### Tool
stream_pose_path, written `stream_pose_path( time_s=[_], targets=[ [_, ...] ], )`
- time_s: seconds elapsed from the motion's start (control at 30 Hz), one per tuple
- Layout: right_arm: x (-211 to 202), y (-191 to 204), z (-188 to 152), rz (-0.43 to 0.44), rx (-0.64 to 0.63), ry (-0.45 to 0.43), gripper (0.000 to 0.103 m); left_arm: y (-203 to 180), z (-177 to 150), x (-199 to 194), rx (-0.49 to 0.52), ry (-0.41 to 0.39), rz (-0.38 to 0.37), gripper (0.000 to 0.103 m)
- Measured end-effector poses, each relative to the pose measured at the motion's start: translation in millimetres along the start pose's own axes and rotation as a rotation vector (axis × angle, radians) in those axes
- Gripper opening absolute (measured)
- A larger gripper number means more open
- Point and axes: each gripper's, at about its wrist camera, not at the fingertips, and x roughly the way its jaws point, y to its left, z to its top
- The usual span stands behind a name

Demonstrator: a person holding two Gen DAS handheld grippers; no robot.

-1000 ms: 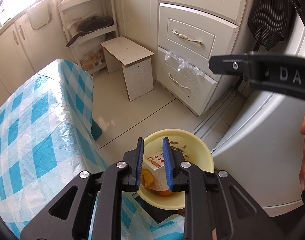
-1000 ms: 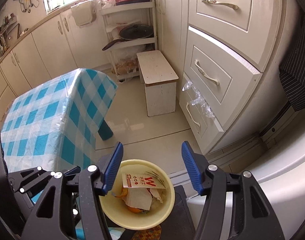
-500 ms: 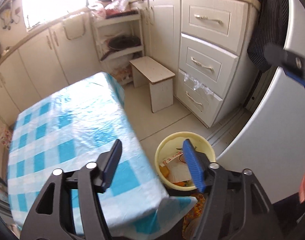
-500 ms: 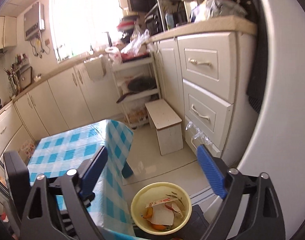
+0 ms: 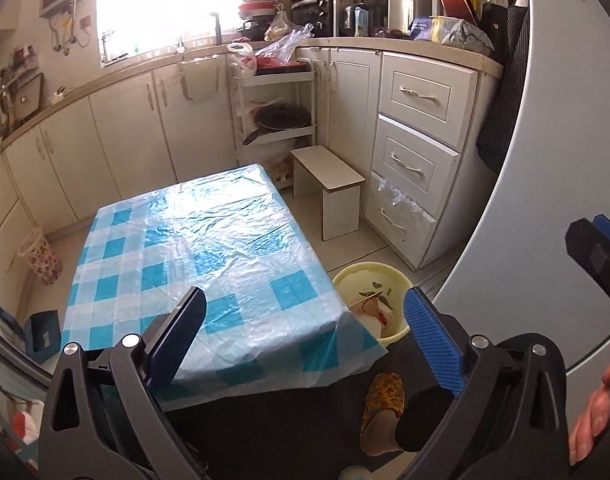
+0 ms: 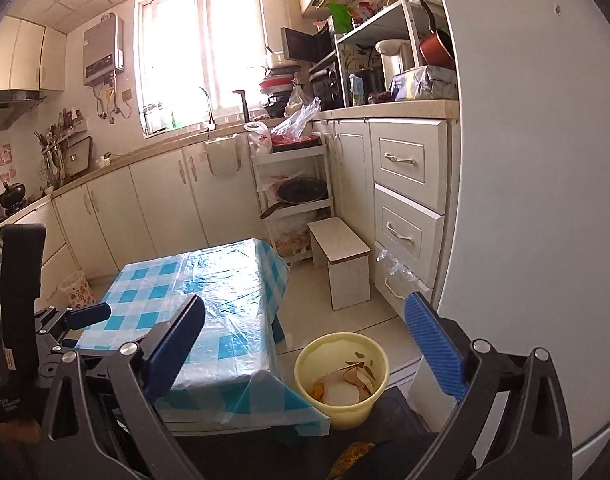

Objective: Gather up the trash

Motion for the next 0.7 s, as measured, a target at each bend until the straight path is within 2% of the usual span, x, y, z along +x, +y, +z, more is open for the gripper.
stream_pose_path(
  time_s=[0.27, 0.5, 0.7],
  targets=[
    [-45, 21, -12, -0.035, -0.007, -0.017, 0.096, 21, -18, -50, -0.05, -0.01, 0.073, 0.095],
    [-64, 42, -18, -0.025, -0.028, -0.043, 0.096, 31, -29, -87, -0.044, -0.031, 0.063, 0.095],
    [-72, 47, -18, -0.028, -0.024, -0.068, 0.096, 40, -31, -97, -0.082, -0.021, 0.065, 0.095]
  ],
)
